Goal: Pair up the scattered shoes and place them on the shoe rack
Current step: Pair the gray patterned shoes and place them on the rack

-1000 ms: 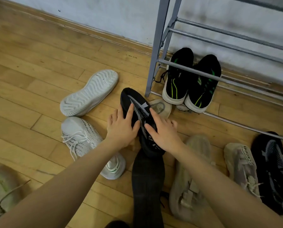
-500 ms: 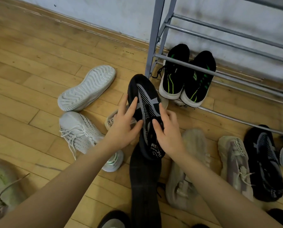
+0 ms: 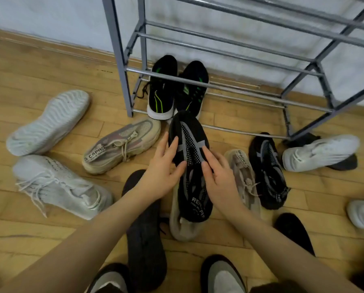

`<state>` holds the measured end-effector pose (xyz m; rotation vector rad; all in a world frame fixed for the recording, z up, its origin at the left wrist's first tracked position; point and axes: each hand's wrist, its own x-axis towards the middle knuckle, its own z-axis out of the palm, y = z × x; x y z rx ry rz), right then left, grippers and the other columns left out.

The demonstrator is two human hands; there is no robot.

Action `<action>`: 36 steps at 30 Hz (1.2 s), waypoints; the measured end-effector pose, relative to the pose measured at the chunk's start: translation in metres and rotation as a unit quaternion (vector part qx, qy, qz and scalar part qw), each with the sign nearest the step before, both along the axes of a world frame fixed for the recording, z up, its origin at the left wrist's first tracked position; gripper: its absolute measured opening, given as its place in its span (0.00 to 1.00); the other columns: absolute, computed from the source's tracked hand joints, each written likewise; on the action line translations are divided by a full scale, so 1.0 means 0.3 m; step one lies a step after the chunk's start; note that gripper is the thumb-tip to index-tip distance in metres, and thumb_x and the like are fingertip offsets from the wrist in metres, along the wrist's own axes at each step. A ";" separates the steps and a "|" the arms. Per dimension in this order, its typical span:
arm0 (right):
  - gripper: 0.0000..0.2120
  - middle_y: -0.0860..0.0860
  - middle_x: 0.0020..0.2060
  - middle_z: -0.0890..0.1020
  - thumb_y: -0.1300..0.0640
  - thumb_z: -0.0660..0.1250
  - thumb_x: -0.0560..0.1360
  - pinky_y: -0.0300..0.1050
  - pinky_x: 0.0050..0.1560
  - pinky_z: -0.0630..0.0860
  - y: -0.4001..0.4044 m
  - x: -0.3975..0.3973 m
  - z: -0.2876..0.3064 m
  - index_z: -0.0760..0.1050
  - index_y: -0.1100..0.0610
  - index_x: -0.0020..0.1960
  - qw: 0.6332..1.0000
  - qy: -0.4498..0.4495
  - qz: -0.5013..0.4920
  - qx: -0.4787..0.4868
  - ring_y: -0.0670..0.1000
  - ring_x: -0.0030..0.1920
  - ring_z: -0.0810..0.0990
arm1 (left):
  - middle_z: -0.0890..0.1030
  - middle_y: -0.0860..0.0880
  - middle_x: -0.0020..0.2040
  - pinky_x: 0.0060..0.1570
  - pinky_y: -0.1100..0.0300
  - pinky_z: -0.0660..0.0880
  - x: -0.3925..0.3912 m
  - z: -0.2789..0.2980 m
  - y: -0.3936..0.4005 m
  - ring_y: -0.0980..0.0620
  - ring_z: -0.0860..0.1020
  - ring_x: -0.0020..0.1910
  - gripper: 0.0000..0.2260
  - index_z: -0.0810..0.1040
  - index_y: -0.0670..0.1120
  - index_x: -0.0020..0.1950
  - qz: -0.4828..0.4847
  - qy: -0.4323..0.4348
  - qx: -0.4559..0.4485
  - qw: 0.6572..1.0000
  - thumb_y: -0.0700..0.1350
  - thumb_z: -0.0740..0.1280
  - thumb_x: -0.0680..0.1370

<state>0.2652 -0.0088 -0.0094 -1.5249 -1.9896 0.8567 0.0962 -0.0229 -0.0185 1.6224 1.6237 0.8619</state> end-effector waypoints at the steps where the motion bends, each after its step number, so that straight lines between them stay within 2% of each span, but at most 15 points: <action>1: 0.21 0.49 0.67 0.68 0.49 0.52 0.81 0.56 0.66 0.67 0.001 0.040 0.001 0.60 0.45 0.73 1.000 -0.005 -0.013 0.010 0.48 0.67 0.67 | 0.44 0.51 0.77 0.70 0.64 0.52 0.041 -0.004 0.014 0.59 0.46 0.74 0.30 0.49 0.50 0.76 -0.003 0.001 -0.008 1.000 0.50 0.61 0.78; 5: 0.21 0.50 0.68 0.69 0.51 0.53 0.81 0.59 0.67 0.66 0.017 0.188 -0.011 0.59 0.48 0.74 0.998 -0.005 -0.063 0.011 0.49 0.69 0.67 | 0.46 0.51 0.77 0.71 0.53 0.60 0.211 -0.022 0.078 0.51 0.55 0.74 0.30 0.50 0.49 0.76 -0.024 -0.010 -0.029 0.999 0.50 0.61 0.79; 7: 0.21 0.51 0.67 0.70 0.53 0.55 0.81 0.57 0.66 0.68 0.019 0.257 -0.022 0.61 0.49 0.73 0.996 -0.004 -0.086 0.020 0.48 0.66 0.69 | 0.47 0.50 0.77 0.71 0.57 0.59 0.291 -0.036 0.099 0.50 0.56 0.74 0.29 0.51 0.48 0.76 -0.041 -0.001 -0.025 0.999 0.49 0.61 0.79; 8: 0.21 0.51 0.66 0.71 0.54 0.55 0.80 0.51 0.64 0.70 0.019 0.293 -0.028 0.62 0.49 0.73 0.995 -0.005 -0.095 0.026 0.44 0.62 0.71 | 0.47 0.50 0.77 0.71 0.62 0.55 0.328 -0.044 0.106 0.51 0.53 0.75 0.29 0.51 0.48 0.76 -0.049 0.003 -0.021 0.999 0.49 0.61 0.79; 10: 0.21 0.53 0.63 0.73 0.55 0.57 0.80 0.31 0.55 0.71 0.019 0.364 -0.042 0.63 0.49 0.72 0.993 -0.013 -0.110 0.038 0.35 0.51 0.72 | 0.47 0.51 0.77 0.68 0.66 0.52 0.394 -0.060 0.116 0.54 0.49 0.75 0.30 0.50 0.50 0.76 -0.067 -0.001 -0.026 0.997 0.50 0.61 0.79; 12: 0.21 0.54 0.60 0.74 0.55 0.57 0.80 0.23 0.48 0.68 0.017 0.432 -0.063 0.63 0.51 0.72 0.991 -0.024 -0.130 0.038 0.33 0.46 0.71 | 0.46 0.53 0.77 0.68 0.64 0.53 0.454 -0.079 0.123 0.55 0.50 0.75 0.30 0.49 0.52 0.76 -0.088 -0.018 -0.050 0.995 0.51 0.61 0.79; 14: 0.21 0.54 0.58 0.75 0.55 0.57 0.80 0.26 0.49 0.69 0.006 0.491 -0.087 0.64 0.52 0.72 0.988 -0.043 -0.143 0.039 0.36 0.46 0.72 | 0.46 0.53 0.77 0.70 0.58 0.56 0.511 -0.105 0.125 0.53 0.52 0.75 0.30 0.48 0.53 0.76 -0.102 -0.007 -0.065 0.993 0.53 0.60 0.79; 16: 0.20 0.52 0.60 0.75 0.54 0.56 0.80 0.39 0.56 0.73 -0.007 0.531 -0.113 0.64 0.52 0.72 0.985 -0.081 -0.149 0.017 0.40 0.52 0.74 | 0.47 0.51 0.77 0.70 0.49 0.57 0.560 -0.130 0.121 0.47 0.55 0.74 0.29 0.48 0.52 0.76 -0.124 0.100 -0.068 0.985 0.54 0.57 0.79; 17: 0.20 0.51 0.62 0.74 0.54 0.56 0.80 0.49 0.59 0.72 -0.010 0.545 -0.127 0.64 0.52 0.72 0.983 -0.103 -0.151 -0.002 0.45 0.56 0.75 | 0.47 0.50 0.78 0.70 0.46 0.56 0.578 -0.141 0.118 0.44 0.57 0.73 0.28 0.48 0.52 0.76 -0.135 0.168 -0.067 0.974 0.56 0.55 0.80; 18: 0.20 0.50 0.63 0.74 0.54 0.56 0.80 0.53 0.62 0.70 -0.011 0.558 -0.139 0.64 0.51 0.72 0.981 -0.124 -0.151 -0.016 0.48 0.58 0.75 | 0.48 0.50 0.78 0.69 0.45 0.55 0.589 -0.151 0.114 0.42 0.57 0.72 0.27 0.48 0.53 0.76 -0.141 0.215 -0.065 0.964 0.56 0.53 0.80; 21: 0.19 0.46 0.63 0.74 0.52 0.55 0.80 0.47 0.60 0.60 0.000 0.583 -0.157 0.65 0.48 0.71 0.977 -0.155 -0.147 -0.016 0.47 0.60 0.73 | 0.51 0.50 0.77 0.69 0.46 0.53 0.587 -0.161 0.115 0.43 0.57 0.72 0.25 0.51 0.54 0.76 -0.139 0.256 -0.055 0.955 0.57 0.51 0.80; 24: 0.18 0.47 0.58 0.78 0.52 0.56 0.80 0.45 0.56 0.61 0.016 0.598 -0.154 0.68 0.49 0.69 0.973 -0.175 -0.147 0.031 0.49 0.57 0.75 | 0.55 0.49 0.77 0.68 0.49 0.53 0.569 -0.144 0.130 0.44 0.56 0.72 0.25 0.55 0.53 0.75 -0.130 0.284 -0.014 0.950 0.57 0.52 0.79; 28: 0.16 0.49 0.57 0.78 0.52 0.59 0.78 0.44 0.52 0.60 0.064 0.636 -0.143 0.73 0.50 0.65 0.963 -0.151 -0.198 0.098 0.53 0.53 0.73 | 0.57 0.49 0.76 0.68 0.50 0.53 0.594 -0.098 0.179 0.46 0.55 0.73 0.23 0.58 0.51 0.74 -0.159 0.287 0.038 0.944 0.55 0.54 0.80; 31: 0.16 0.50 0.58 0.78 0.52 0.59 0.79 0.47 0.54 0.60 0.120 0.694 -0.158 0.72 0.51 0.65 0.958 -0.155 -0.234 0.062 0.55 0.53 0.73 | 0.58 0.49 0.76 0.69 0.50 0.51 0.645 -0.081 0.255 0.47 0.55 0.73 0.22 0.59 0.51 0.74 -0.199 0.293 0.063 0.933 0.54 0.54 0.80; 36: 0.18 0.50 0.64 0.75 0.48 0.56 0.79 0.53 0.63 0.57 0.213 0.760 -0.214 0.70 0.50 0.67 0.948 -0.179 -0.261 -0.027 0.56 0.62 0.71 | 0.59 0.48 0.76 0.70 0.47 0.53 0.758 -0.117 0.400 0.46 0.55 0.74 0.23 0.59 0.51 0.74 -0.256 0.324 0.070 0.908 0.55 0.53 0.80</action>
